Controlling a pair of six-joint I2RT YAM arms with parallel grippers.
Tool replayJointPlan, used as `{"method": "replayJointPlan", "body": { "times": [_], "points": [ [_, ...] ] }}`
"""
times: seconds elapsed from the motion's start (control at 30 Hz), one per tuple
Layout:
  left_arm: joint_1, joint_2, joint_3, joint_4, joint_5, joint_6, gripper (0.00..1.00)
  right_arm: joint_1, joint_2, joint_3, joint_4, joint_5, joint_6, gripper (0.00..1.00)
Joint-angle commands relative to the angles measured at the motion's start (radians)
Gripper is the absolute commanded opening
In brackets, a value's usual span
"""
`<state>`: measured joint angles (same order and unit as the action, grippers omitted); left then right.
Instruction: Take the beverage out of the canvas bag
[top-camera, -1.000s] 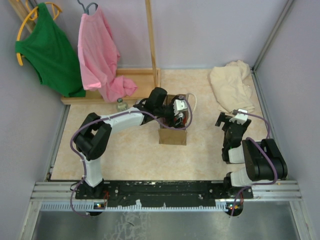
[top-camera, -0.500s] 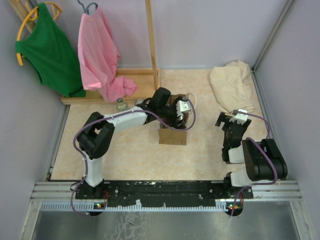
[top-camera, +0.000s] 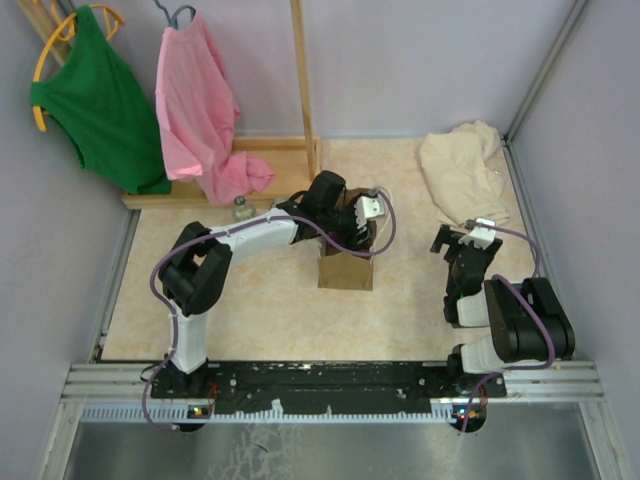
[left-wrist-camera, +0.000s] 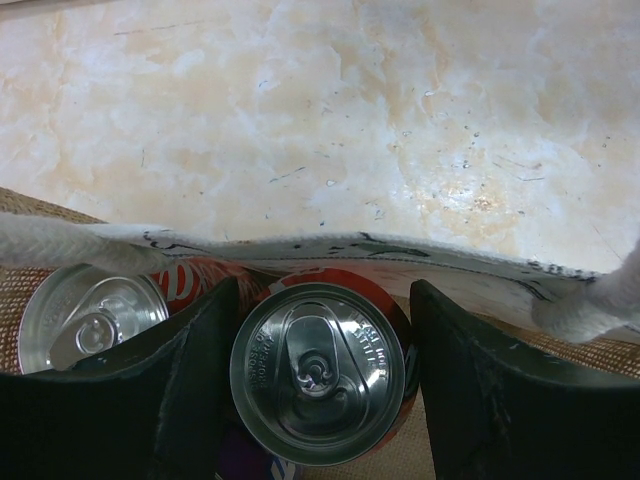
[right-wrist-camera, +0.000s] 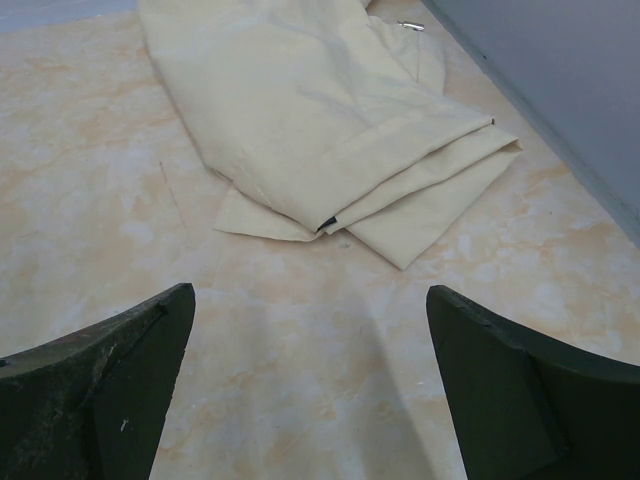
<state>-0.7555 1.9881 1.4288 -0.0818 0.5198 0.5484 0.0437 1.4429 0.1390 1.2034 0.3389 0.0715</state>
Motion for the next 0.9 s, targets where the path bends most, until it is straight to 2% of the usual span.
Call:
{"method": "replayJointPlan", "body": {
  "times": [0.0, 0.57, 0.87],
  "points": [
    [0.007, 0.057, -0.034, -0.172, -0.072, -0.045, 0.01, 0.006, 0.0, 0.025, 0.042, 0.011, 0.002, 0.99],
    [-0.002, -0.184, 0.041, -0.136, -0.164, -0.141, 0.0, 0.005, 0.001, 0.025, 0.042, 0.012, 0.002, 0.99],
    [-0.008, -0.249, 0.098, -0.114, -0.178, -0.154, 0.0, 0.005, 0.0, 0.025, 0.042, 0.012, 0.002, 0.99]
  ]
}}
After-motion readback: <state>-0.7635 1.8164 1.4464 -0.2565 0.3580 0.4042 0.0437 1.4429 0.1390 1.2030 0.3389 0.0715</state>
